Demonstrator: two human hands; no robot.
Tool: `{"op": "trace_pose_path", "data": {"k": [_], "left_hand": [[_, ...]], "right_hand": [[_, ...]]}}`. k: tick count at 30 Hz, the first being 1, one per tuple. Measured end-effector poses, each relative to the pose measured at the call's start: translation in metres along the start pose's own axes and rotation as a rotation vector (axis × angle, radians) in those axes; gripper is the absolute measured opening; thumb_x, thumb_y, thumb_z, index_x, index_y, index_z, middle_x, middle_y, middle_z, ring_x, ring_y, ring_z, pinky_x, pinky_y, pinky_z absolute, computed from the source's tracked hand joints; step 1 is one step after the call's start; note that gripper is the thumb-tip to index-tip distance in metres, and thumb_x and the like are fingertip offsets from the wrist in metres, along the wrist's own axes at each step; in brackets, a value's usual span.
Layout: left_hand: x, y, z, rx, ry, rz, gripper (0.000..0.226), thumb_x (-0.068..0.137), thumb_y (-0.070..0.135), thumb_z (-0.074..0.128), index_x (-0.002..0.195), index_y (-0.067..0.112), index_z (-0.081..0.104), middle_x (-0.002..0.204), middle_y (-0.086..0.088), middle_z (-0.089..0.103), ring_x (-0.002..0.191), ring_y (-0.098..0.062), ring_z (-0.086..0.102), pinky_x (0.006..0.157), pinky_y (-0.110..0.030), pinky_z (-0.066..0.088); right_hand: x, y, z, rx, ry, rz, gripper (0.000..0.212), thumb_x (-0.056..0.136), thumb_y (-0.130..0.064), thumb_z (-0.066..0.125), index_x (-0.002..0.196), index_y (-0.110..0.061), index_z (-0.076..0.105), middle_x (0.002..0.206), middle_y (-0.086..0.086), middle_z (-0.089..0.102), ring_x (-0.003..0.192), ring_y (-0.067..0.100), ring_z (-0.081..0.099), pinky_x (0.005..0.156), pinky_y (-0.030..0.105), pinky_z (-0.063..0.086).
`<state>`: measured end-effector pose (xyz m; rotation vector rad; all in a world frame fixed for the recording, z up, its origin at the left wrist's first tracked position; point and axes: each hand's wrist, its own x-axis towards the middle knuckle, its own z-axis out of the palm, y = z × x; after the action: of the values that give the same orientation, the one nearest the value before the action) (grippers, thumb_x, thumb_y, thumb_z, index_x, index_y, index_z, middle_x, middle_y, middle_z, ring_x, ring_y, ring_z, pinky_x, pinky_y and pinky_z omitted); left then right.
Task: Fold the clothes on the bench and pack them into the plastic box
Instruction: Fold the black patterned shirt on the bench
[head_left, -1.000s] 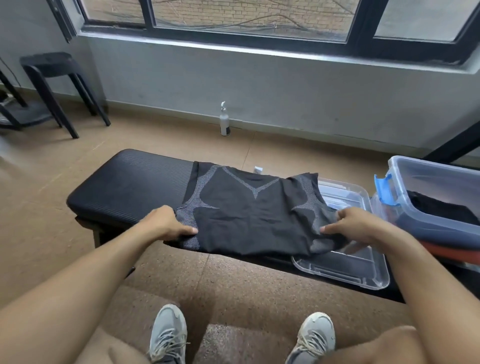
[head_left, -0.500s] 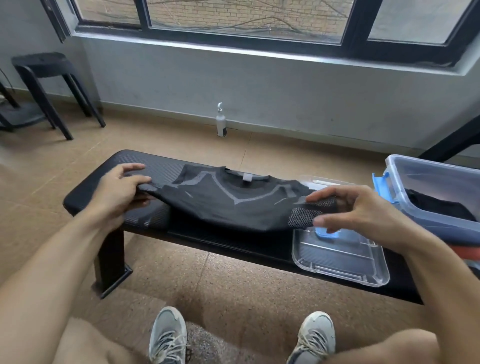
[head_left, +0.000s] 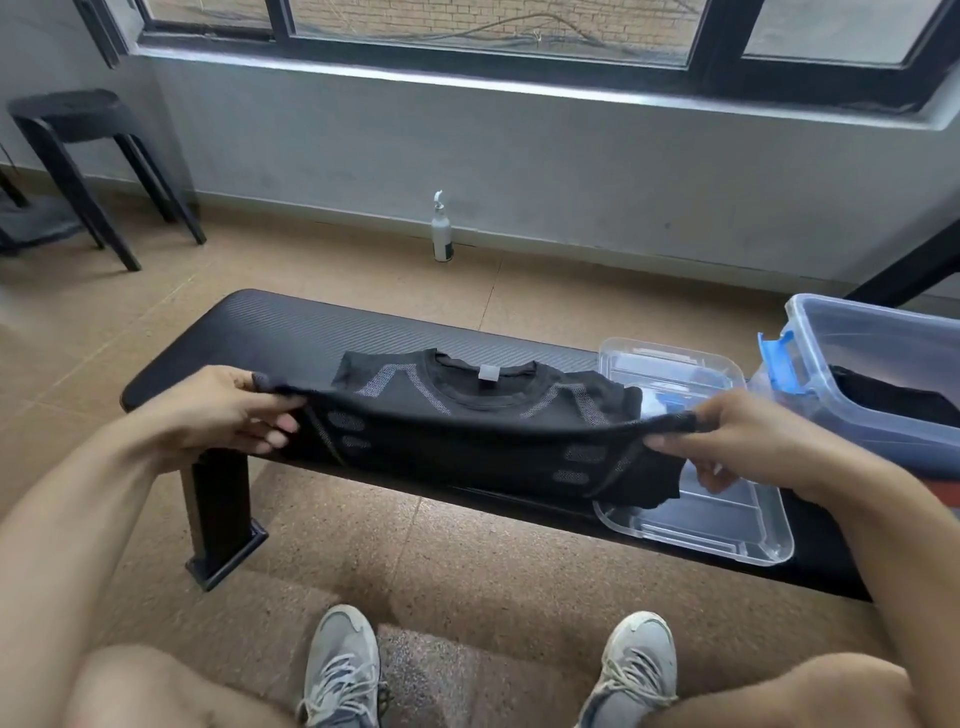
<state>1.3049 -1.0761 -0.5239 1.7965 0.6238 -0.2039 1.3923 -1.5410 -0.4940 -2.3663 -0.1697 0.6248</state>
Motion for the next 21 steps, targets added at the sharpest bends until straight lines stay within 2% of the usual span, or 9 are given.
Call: {"op": "trace_pose_path", "data": {"k": [2,3,5,8,10,12,14,18,21], "left_hand": [[0.006,0.004,0.004,0.163,0.166,0.075,0.015,0.084,0.03,0.079,0.08,0.016,0.075,0.054,0.01,0.061,0.058,-0.015,0.047,0.054,-0.027,0.036],[0.013,0.005,0.006,0.208,0.243,0.113,0.022,0.084,0.037,0.079,0.073,0.018,0.075,0.048,0.015,0.057,0.061,-0.015,0.044,0.056,-0.03,0.031],[0.025,0.008,0.012,0.173,0.344,0.191,0.028,0.081,0.047,0.08,0.071,0.021,0.078,0.062,0.015,0.067,0.073,-0.016,0.055,0.065,-0.033,0.036],[0.045,0.006,0.027,0.094,0.388,0.266,0.018,0.089,0.044,0.074,0.084,0.027,0.076,0.095,0.004,0.076,0.091,-0.014,0.065,0.079,-0.032,0.045],[0.058,0.004,0.039,0.094,0.451,0.287,0.02,0.093,0.042,0.07,0.097,0.023,0.077,0.098,0.001,0.076,0.092,-0.015,0.065,0.075,-0.031,0.045],[0.068,0.005,0.048,0.087,0.497,0.295,0.023,0.096,0.037,0.067,0.106,0.018,0.076,0.097,0.0,0.074,0.093,-0.016,0.064,0.071,-0.029,0.044],[0.078,0.003,0.054,0.106,0.527,0.29,0.024,0.098,0.034,0.065,0.107,0.014,0.076,0.095,-0.001,0.073,0.092,-0.016,0.063,0.07,-0.029,0.041],[0.093,0.001,0.058,0.107,0.569,0.278,0.026,0.097,0.032,0.066,0.108,0.011,0.076,0.098,-0.004,0.074,0.091,-0.016,0.062,0.076,-0.026,0.039],[0.103,0.004,0.059,0.122,0.58,0.256,0.024,0.097,0.032,0.065,0.104,0.011,0.075,0.095,-0.004,0.07,0.094,-0.023,0.063,0.076,-0.028,0.038]], "right_hand": [[0.013,0.004,0.006,-0.018,0.031,0.006,0.029,0.083,-0.046,0.076,0.088,-0.019,0.081,0.078,0.002,0.077,0.066,0.014,0.072,0.071,0.036,0.057],[0.021,0.005,0.01,0.0,0.066,-0.015,0.026,0.086,-0.047,0.074,0.091,-0.023,0.081,0.087,0.002,0.079,0.08,0.018,0.074,0.076,0.037,0.057],[0.036,0.007,0.018,0.173,0.158,-0.055,0.023,0.094,-0.037,0.068,0.101,-0.019,0.079,0.093,0.002,0.079,0.09,0.02,0.073,0.068,0.028,0.058],[0.056,0.006,0.027,0.334,0.253,-0.05,0.022,0.099,-0.027,0.063,0.111,-0.013,0.074,0.088,-0.003,0.075,0.072,0.009,0.067,0.049,0.014,0.049],[0.071,0.01,0.031,0.339,0.292,-0.025,0.021,0.099,-0.029,0.063,0.109,-0.014,0.074,0.086,0.0,0.075,0.069,0.012,0.067,0.05,0.021,0.053],[0.082,0.014,0.033,0.346,0.307,0.024,0.023,0.098,-0.031,0.064,0.104,-0.012,0.072,0.09,0.01,0.077,0.075,0.027,0.073,0.064,0.04,0.063],[0.09,0.017,0.033,0.35,0.306,0.071,0.025,0.098,-0.033,0.063,0.101,-0.009,0.071,0.094,0.017,0.077,0.081,0.039,0.074,0.072,0.056,0.062],[0.104,0.02,0.034,0.349,0.334,0.117,0.031,0.099,-0.038,0.059,0.096,-0.009,0.07,0.092,0.019,0.075,0.068,0.032,0.069,0.064,0.05,0.063],[0.116,0.023,0.035,0.295,0.4,0.133,0.045,0.092,-0.049,0.056,0.087,-0.006,0.069,0.082,0.016,0.075,0.069,0.035,0.073,0.066,0.057,0.062]]}}
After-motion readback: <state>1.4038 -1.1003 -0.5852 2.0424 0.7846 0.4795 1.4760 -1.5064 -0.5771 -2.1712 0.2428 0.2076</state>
